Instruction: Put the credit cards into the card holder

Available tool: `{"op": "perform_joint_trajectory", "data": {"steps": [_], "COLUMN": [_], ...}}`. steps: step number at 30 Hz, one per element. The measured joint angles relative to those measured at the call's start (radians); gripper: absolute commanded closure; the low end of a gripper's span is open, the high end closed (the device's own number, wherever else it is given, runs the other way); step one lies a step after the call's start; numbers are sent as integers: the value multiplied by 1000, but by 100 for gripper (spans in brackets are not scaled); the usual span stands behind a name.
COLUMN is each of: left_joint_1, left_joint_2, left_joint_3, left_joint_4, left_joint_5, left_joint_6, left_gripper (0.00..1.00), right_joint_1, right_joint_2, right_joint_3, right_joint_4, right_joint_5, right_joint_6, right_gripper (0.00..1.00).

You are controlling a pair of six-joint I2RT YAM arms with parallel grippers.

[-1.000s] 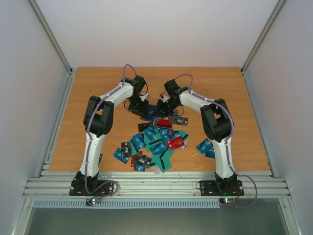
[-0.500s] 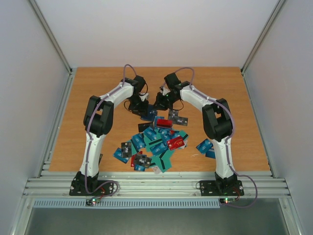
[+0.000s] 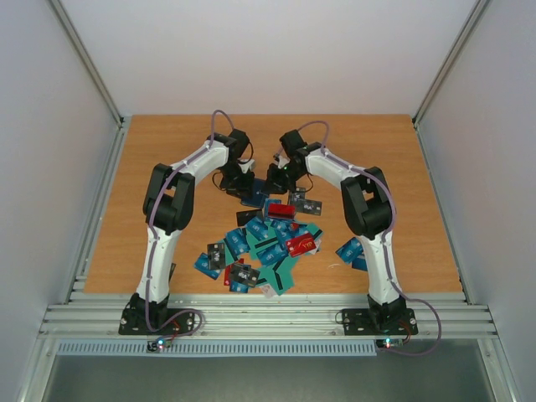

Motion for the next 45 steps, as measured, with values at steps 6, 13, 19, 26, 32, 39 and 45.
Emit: {"op": "perform_joint_trajectory", "data": {"steps": [6, 13, 19, 26, 32, 39, 45], "left_joint_1": [0, 0, 0, 0, 0, 0, 0], "left_joint_2": [2, 6, 6, 6, 6, 6, 6], "left_joint_3": [5, 11, 11, 11, 11, 11, 11], "left_joint_4": [-4, -10, -10, -10, -10, -10, -11], "left_joint_5": [0, 0, 0, 1, 3, 4, 10], "left_joint_6": [2, 2, 2, 2, 2, 2, 0], "left_gripper": [69, 69, 70, 70, 70, 70, 70], "right_joint_1": [0, 0, 3, 6, 7, 8, 8], "right_joint_2": [47, 51, 64, 70, 81, 99, 108], "right_joint_3": [3, 29, 30, 30, 47, 59, 60], "right_joint_4": [0, 7, 24, 40, 47, 84, 118], "right_joint_5": [-8, -16, -32, -47, -50, -53, -53], "right_joint_6": [2, 8, 25, 40, 53, 72, 85], "right_gripper": [85, 85, 85, 85, 85, 85, 85]}}
